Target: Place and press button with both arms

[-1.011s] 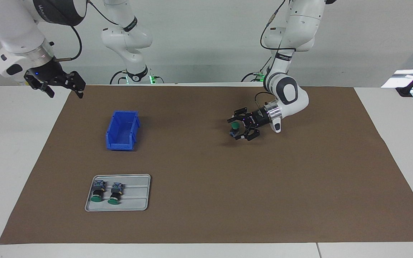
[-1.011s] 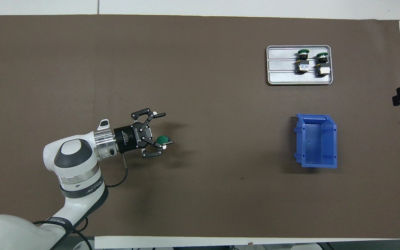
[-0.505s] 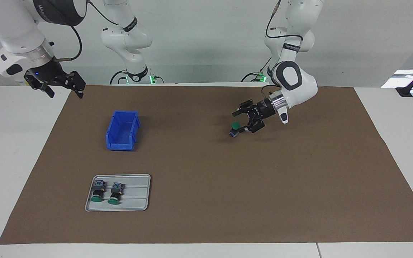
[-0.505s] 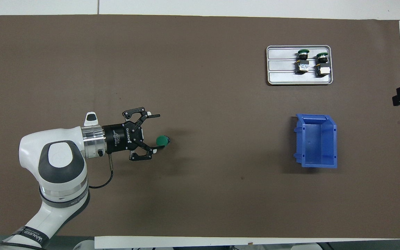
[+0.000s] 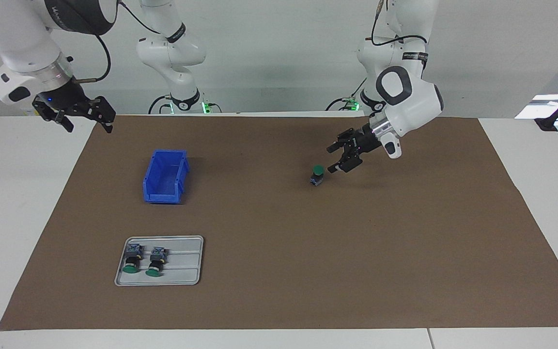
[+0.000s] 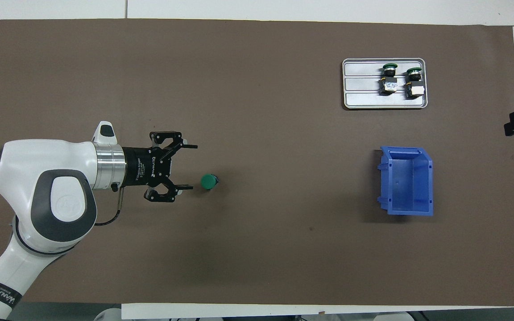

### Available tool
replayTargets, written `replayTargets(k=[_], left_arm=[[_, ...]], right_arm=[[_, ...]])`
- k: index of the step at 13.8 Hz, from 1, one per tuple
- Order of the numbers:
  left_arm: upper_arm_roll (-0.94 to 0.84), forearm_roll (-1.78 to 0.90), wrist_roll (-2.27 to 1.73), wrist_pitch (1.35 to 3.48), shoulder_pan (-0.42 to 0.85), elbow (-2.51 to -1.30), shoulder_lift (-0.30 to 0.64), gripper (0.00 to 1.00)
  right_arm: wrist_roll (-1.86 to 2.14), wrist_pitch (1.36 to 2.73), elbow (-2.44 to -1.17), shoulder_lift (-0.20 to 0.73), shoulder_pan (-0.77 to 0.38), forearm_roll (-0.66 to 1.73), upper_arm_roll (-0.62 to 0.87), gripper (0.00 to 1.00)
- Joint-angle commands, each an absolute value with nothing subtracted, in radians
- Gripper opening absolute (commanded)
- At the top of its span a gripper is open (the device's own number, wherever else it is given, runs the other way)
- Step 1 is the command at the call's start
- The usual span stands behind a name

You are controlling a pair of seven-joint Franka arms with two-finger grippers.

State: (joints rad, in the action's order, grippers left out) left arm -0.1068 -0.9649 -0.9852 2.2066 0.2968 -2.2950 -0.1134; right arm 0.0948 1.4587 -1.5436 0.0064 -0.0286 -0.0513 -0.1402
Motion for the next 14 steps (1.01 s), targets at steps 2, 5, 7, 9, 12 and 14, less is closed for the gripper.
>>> replayTargets(k=[2, 5, 7, 9, 12, 14], left_arm=[[-0.113, -0.588, -1.002, 2.050, 0.276, -2.139, -0.104, 1.00], [-0.118, -0.358, -0.994, 2.039, 0.334, -2.103, -0.104, 1.00], [-0.118, -0.324, -0.993, 2.028, 0.337, -2.083, -0.103, 0.99], [-0.123, -0.198, -0.954, 2.025, 0.391, -2.069, -0.100, 0.77], [-0.123, -0.190, -0.870, 2.036, 0.426, -2.072, -0.095, 0.36], [-0.121, -0.187, -0.816, 2.068, 0.465, -2.072, -0.052, 0.21]], right_arm=[[0.103, 1.468, -1.572, -0.018, -0.029, -0.048, -0.141, 0.98], [0.103, 1.468, -1.572, -0.018, -0.028, -0.048, -0.141, 0.98], [0.103, 1.468, -1.572, -0.018, -0.028, -0.048, -0.141, 0.98], [0.103, 1.468, -1.572, -0.018, -0.028, -0.048, -0.141, 0.98], [0.103, 1.468, -1.572, -0.018, -0.028, -0.048, -0.141, 0.98], [0.103, 1.468, -1.572, -0.018, -0.028, -0.048, -0.141, 0.98]])
